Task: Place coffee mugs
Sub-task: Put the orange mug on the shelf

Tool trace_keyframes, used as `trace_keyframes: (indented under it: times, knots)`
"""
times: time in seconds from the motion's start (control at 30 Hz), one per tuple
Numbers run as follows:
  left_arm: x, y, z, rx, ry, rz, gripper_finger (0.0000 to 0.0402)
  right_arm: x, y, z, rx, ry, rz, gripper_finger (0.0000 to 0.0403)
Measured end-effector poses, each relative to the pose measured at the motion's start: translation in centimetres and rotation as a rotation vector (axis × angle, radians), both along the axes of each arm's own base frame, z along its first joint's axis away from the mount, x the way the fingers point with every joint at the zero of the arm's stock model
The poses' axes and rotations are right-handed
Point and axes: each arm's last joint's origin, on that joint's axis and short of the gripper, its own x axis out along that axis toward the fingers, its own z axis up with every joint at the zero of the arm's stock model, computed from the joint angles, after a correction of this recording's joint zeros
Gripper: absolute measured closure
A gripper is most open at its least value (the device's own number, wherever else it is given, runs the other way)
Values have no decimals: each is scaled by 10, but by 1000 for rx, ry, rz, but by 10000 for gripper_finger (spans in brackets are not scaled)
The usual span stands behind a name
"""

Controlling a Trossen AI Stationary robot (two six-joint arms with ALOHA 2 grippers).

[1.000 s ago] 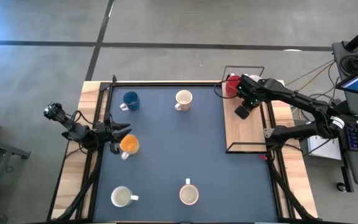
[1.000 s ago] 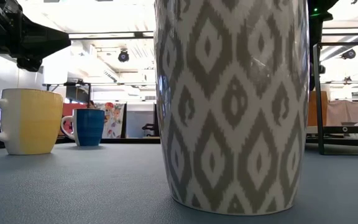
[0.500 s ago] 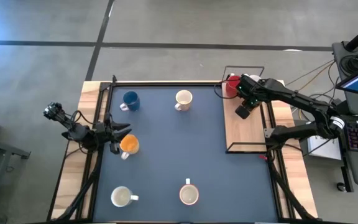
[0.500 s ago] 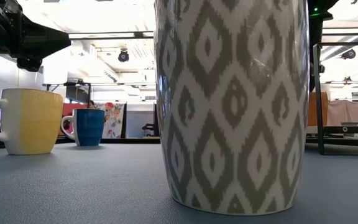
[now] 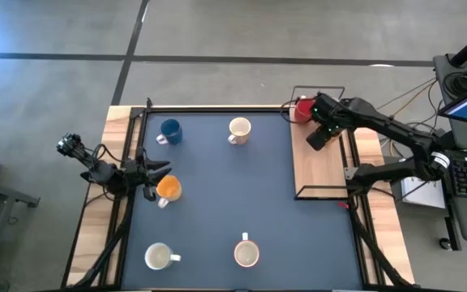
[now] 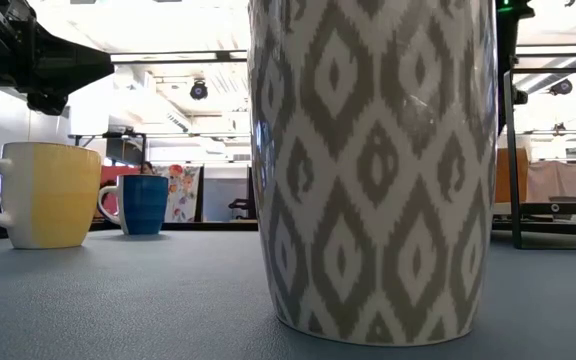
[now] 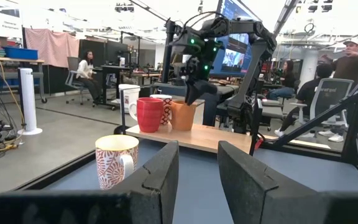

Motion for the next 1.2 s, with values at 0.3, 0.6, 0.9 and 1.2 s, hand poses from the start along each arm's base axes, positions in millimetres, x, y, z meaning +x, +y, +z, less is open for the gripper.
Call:
trace_keyframes:
  times: [0.3, 0.6, 0.9, 1.2]
  knots:
    - [0, 0, 0, 0, 0, 0, 306, 8, 9, 7, 97, -121, -46, 329]
    - [0, 0, 0, 0, 0, 0, 306, 5, 14, -5, 131, -53, -64, 330]
    - [0, 0, 0, 0, 0, 0, 306, 2, 14, -12, 95, 6, -80, 330]
    - [0, 0, 0, 0, 0, 0, 306, 1, 13, -13, 52, 39, -101, 330]
